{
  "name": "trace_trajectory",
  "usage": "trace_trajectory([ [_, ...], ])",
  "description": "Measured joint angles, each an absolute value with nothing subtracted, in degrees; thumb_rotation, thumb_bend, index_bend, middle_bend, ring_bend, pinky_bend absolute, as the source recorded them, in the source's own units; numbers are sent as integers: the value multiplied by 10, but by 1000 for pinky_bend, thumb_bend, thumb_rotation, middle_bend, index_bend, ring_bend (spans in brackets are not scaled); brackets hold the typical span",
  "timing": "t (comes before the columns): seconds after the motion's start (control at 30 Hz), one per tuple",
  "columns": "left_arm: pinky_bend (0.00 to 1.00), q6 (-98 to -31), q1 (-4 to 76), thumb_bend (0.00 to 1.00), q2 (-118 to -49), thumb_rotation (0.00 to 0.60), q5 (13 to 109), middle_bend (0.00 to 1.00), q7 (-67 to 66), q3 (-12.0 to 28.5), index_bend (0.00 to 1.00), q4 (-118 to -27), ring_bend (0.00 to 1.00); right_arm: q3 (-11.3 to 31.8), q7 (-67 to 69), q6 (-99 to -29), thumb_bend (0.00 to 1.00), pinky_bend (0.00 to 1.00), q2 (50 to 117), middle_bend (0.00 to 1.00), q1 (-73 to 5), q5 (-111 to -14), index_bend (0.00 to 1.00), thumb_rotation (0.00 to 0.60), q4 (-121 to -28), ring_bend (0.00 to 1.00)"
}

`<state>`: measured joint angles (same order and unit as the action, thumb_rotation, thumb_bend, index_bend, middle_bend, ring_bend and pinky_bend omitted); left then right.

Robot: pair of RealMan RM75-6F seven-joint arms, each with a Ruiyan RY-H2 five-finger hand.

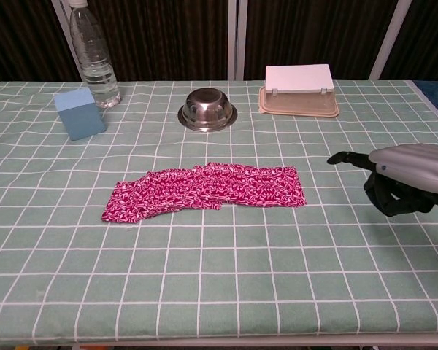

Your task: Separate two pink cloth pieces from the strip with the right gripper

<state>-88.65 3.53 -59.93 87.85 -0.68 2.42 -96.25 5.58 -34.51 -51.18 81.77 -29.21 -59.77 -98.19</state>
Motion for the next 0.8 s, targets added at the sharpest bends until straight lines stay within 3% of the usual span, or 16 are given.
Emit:
trace_trajectory([
  [0.8,137,-895,23,0,-592,600,882,107,26,18,137,-939,39,29,-455,-527,1000,734,896,890,-419,-387,83,600,-965,868],
])
